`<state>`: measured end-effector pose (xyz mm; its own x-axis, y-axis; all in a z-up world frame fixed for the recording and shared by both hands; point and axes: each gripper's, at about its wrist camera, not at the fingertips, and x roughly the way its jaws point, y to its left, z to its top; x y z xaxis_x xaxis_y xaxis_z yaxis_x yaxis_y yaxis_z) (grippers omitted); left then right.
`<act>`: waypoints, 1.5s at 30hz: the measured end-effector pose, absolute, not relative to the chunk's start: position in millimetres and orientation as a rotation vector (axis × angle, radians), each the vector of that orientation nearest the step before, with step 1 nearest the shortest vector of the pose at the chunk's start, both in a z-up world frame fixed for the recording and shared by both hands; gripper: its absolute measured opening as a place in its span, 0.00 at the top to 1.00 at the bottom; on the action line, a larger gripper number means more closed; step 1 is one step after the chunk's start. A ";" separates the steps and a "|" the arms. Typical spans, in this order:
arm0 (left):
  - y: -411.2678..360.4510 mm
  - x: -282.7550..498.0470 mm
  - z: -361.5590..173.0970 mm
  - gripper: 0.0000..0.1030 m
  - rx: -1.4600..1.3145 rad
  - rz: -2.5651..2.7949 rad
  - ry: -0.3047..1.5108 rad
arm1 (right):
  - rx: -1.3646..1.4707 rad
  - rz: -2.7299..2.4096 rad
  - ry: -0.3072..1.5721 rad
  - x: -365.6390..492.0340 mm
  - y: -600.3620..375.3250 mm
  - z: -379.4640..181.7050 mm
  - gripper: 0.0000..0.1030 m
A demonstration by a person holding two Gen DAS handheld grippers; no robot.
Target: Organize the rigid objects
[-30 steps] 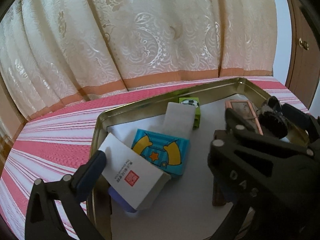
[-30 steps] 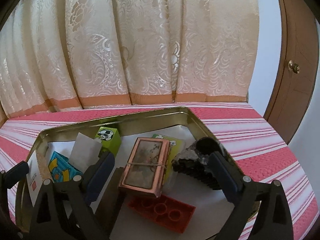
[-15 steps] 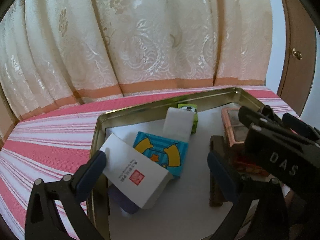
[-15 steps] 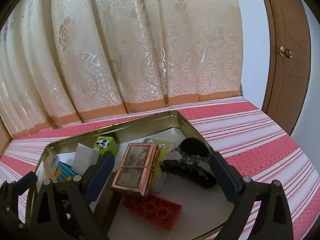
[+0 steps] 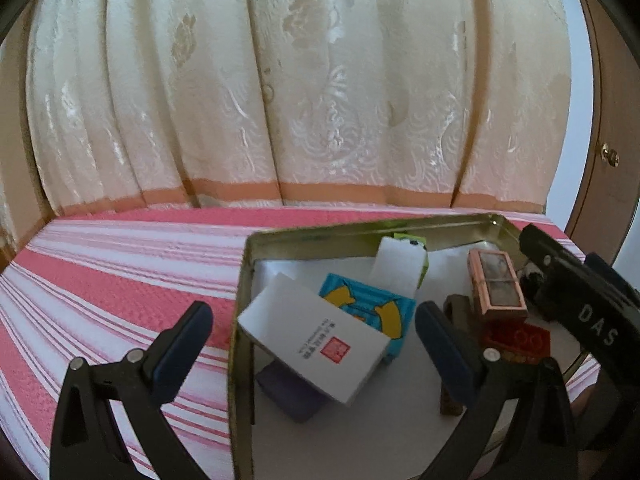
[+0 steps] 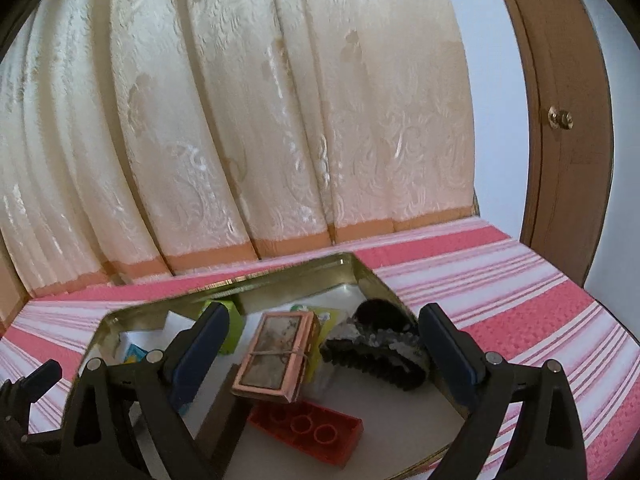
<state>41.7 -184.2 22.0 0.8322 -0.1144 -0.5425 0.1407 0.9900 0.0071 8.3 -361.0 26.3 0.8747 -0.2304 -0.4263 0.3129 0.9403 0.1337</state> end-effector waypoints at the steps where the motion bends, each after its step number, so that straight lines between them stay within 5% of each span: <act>1: -184.8 39.1 23.0 0.01 0.059 -0.132 0.555 | 0.202 -0.287 0.399 5.7 -360.5 27.6 0.05; 45: -160.4 -32.3 34.1 0.00 0.055 -0.124 0.343 | 0.186 -0.392 0.136 -97.9 -337.5 46.7 0.05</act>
